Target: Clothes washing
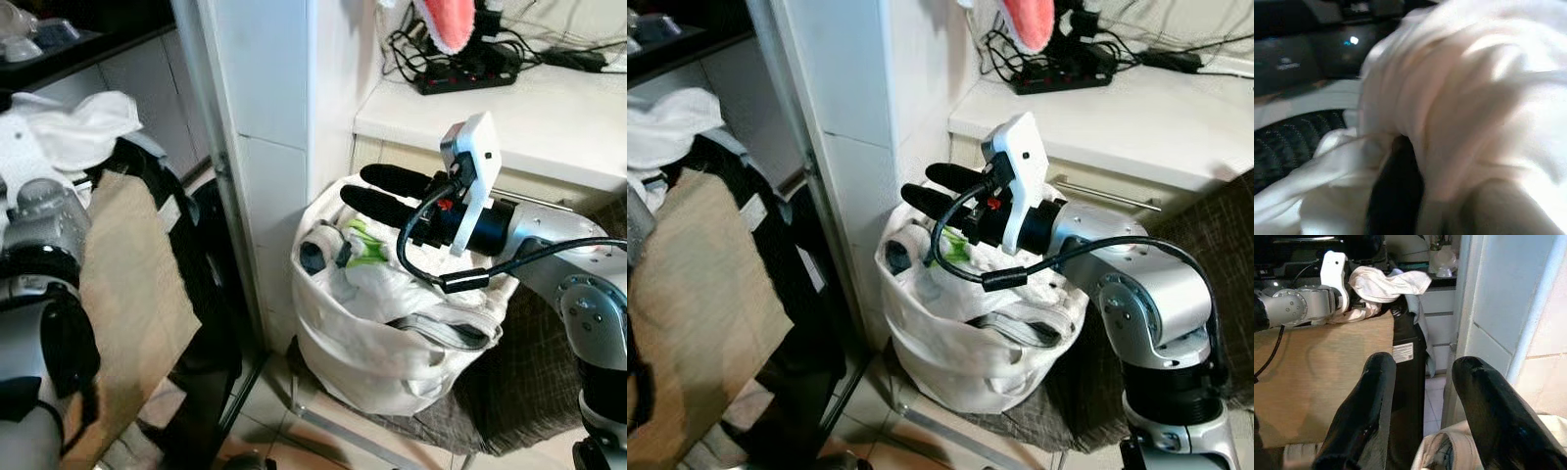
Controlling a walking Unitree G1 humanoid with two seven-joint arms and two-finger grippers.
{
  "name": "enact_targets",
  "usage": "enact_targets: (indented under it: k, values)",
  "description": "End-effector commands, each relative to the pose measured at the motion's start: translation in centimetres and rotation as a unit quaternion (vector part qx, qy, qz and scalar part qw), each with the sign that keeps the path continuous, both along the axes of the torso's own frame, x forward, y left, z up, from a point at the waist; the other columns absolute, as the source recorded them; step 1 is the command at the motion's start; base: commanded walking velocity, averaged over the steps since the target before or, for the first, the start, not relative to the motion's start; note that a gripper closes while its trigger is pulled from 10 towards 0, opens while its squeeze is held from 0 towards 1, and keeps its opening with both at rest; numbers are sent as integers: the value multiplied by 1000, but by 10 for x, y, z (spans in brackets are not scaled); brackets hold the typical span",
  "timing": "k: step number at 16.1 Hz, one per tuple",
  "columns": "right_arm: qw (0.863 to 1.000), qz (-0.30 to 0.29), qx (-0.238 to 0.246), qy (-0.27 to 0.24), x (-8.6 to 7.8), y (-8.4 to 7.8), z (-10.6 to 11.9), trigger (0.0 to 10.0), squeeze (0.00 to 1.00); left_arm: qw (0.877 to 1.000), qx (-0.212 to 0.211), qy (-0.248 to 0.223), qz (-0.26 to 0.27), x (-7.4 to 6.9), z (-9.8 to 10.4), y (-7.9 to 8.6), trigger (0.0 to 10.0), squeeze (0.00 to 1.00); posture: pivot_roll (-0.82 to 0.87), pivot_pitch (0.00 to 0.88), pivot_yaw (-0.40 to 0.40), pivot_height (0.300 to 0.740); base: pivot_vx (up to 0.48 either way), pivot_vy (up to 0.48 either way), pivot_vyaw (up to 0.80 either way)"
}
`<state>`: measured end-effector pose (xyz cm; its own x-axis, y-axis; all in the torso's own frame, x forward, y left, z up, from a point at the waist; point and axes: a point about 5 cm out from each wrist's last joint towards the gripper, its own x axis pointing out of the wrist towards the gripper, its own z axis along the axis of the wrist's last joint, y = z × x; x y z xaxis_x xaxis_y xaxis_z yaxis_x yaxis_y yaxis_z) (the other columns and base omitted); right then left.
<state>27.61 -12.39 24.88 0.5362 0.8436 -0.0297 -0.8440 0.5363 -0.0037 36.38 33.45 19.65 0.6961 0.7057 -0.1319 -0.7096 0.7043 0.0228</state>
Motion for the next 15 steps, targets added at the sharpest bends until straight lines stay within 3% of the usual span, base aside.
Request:
enact_targets:
  k: [1,3,5,7,11,13,14,15]
  values:
    - [1000,11,2,-12,-5,3,6,10000,0,1000,10,-22,13,2,9,-2,10000,1000,-27,0,41,740,0,0,0]
    - [1000,24,0,-14,-5,6,8,10000,0,985,136,-80,72,-1,41,-2,10000,1000,-23,0,38,740,0,0,0]
    - [999,28,2,-15,-4,7,9,10000,0,967,189,-130,113,-8,58,1,10000,1000,-19,0,37,740,0,0,0]
    - [999,30,3,-14,-4,7,9,10000,0,959,207,-145,126,-10,66,1,10000,1000,-17,0,37,740,0,0,0]
    - [999,40,-4,-10,-6,8,6,10000,0,962,202,-139,121,-7,66,-6,10000,1000,-15,0,37,740,0,0,0]
    - [999,44,-14,-7,-7,8,4,10000,0,988,121,-77,59,5,42,-14,10000,1000,-16,0,38,740,0,0,0]
    - [999,46,-17,-6,-8,8,3,10000,0,997,43,-58,32,10,28,-21,10000,1000,-16,0,38,740,0,0,0]
    - [999,48,-19,-6,-8,7,3,10000,0,999,32,-37,-7,15,23,-26,10000,0,-19,0,38,740,0,0,0]
